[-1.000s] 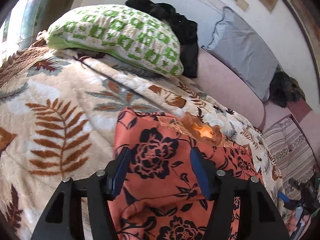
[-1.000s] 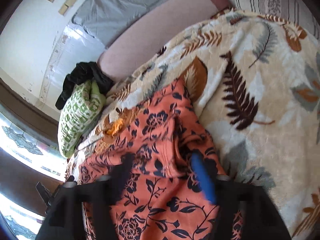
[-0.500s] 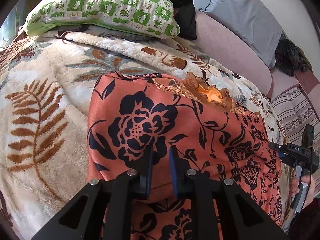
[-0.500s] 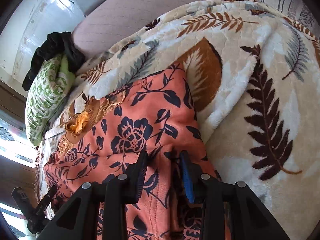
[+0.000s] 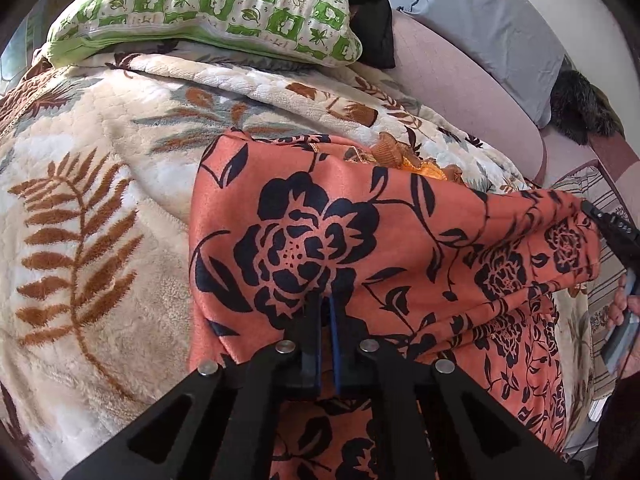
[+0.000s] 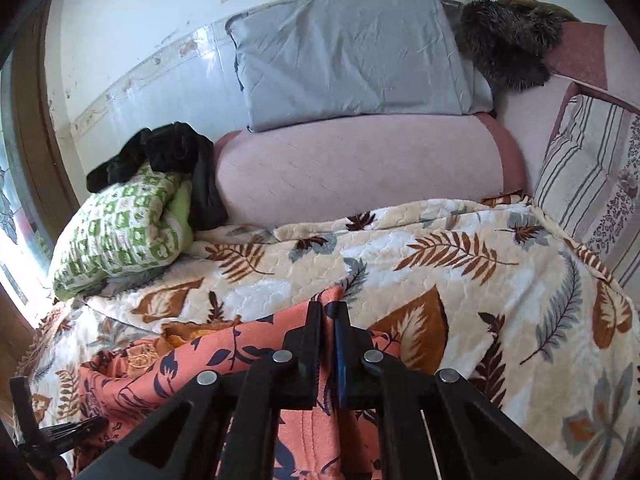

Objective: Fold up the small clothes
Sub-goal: 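Fold the shirt side toward the collar with the right tool while left holds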

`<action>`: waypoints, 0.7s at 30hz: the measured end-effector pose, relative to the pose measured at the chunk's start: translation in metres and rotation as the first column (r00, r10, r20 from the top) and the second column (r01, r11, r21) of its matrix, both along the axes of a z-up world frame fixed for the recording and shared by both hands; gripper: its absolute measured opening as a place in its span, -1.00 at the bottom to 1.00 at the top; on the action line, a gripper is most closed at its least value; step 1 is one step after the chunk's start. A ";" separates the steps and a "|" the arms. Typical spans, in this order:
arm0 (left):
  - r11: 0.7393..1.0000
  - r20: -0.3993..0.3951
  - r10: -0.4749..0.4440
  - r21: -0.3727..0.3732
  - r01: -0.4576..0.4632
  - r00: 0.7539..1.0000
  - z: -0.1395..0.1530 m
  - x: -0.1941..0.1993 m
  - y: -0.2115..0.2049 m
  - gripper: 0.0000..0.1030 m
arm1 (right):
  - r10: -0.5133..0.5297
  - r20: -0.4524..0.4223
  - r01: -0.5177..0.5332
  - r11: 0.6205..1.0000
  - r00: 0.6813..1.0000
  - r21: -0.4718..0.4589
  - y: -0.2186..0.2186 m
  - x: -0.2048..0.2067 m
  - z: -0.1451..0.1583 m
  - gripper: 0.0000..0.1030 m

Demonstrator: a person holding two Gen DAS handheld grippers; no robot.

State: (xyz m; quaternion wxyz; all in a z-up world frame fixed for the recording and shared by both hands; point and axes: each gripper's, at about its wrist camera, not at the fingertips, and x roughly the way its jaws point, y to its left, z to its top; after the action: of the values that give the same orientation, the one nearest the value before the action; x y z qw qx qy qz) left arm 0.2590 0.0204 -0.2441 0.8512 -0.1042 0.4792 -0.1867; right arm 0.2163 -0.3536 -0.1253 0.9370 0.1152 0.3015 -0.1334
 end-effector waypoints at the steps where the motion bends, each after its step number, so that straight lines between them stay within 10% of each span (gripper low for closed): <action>1: 1.000 -0.004 -0.005 -0.003 0.005 1.000 0.000 0.001 0.000 -0.90 | -0.015 -0.036 0.014 1.000 0.999 -0.012 -0.003 0.011 -0.014 -0.88; 8: 0.994 -0.061 -0.101 -0.059 0.097 0.993 -0.005 0.005 0.003 -0.90 | -0.105 -0.297 0.204 0.924 0.949 0.323 -0.062 0.042 -0.127 -0.73; 14: 0.989 -0.097 -0.083 -0.132 0.070 0.992 -0.004 0.008 0.012 -0.90 | -0.165 -0.280 0.231 0.948 0.946 0.220 -0.050 0.017 -0.087 -0.57; 18: 0.991 -0.097 -0.081 -0.111 0.070 0.992 -0.004 0.007 0.006 -0.90 | 0.052 -0.180 -0.013 0.977 0.982 0.214 0.005 0.019 -0.050 -0.35; 21: 0.992 -0.098 -0.083 -0.098 0.073 0.992 -0.004 0.006 0.005 -0.90 | 0.306 -0.165 -0.246 0.919 0.938 0.308 0.068 0.036 -0.041 -0.35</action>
State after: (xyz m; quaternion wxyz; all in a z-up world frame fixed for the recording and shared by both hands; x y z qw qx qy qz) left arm 0.2653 0.0249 -0.2484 0.8118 -0.1348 0.5165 -0.2369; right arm 0.2519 -0.2857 -0.1667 0.8832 0.1890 0.4278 0.0336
